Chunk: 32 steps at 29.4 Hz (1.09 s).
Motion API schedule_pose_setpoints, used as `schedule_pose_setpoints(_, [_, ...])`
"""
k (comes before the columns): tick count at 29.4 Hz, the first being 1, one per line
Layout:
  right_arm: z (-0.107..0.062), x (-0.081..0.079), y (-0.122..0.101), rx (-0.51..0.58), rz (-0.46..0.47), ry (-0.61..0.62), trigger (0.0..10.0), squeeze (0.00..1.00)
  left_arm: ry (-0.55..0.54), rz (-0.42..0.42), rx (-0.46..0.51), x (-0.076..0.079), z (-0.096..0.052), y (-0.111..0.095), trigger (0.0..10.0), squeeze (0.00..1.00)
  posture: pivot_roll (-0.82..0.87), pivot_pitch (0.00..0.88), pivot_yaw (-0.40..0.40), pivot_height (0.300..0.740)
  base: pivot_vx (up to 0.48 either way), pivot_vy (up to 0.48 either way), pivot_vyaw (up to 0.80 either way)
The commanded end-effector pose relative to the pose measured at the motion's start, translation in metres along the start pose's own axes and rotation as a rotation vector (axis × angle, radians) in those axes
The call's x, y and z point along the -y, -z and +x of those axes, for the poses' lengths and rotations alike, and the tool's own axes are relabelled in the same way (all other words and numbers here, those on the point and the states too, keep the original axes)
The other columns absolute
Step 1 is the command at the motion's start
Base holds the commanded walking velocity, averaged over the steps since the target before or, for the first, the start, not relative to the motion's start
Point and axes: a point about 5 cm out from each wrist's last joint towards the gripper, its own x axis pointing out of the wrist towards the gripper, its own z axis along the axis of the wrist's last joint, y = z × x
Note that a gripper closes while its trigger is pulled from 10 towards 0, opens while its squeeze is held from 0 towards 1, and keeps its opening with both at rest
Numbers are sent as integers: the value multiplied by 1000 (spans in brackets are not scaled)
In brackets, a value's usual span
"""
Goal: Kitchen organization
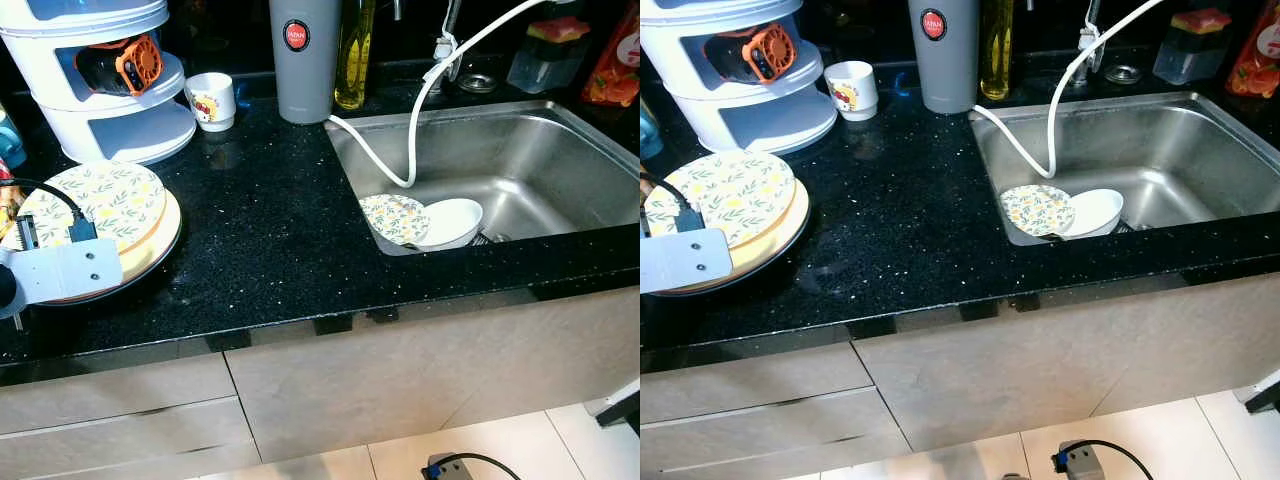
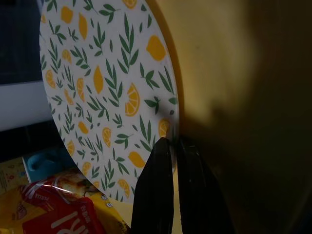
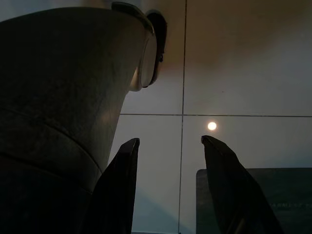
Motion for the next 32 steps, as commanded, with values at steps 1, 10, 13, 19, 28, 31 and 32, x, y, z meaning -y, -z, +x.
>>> schedule_pose_setpoints(1, [1, -2, 0, 5, 15, -6, 10000, 0, 146, -56, -30, 35, 20, 9, 0, 0, 120, 91, -27, 740, 0, 0, 0])
schedule_pose_setpoints(10, [1, -3, -2, 16, 27, -9, 10000, 0, -160, -33, 275, -6, 21, -46, 0, 0, 119, 92, -33, 740, 0, 0, 0])
schedule_pose_setpoints(13, [1, -3, -2, 20, 28, -9, 10000, 0, -240, -19, 381, -17, 16, -67, 0, 0, 121, 92, -34, 740, 0, 0, 0])
schedule_pose_setpoints(19, [1, -4, -5, 27, 26, -12, 10000, 0, -367, -29, 674, -35, -2, -123, 0, 0, 123, 91, -35, 740, 0, 0, 0])
schedule_pose_setpoints(28, [2, -6, -5, 28, 28, -16, 10000, 0, -408, -85, 865, -45, -18, -152, 0, 0, 119, 90, -33, 740, 0, 0, 0])
schedule_pose_setpoints(31, [2, -6, -5, 28, 29, -15, 10000, 0, -417, -107, 901, -47, -21, -156, 0, 0, 118, 91, -30, 740, 0, 0, 0])
schedule_pose_setpoints(32, [2, -6, -5, 32, 36, -9, 10000, 0, -425, -130, 941, -49, -24, -161, 0, 0, 118, 91, -31, 740, 0, 0, 0])
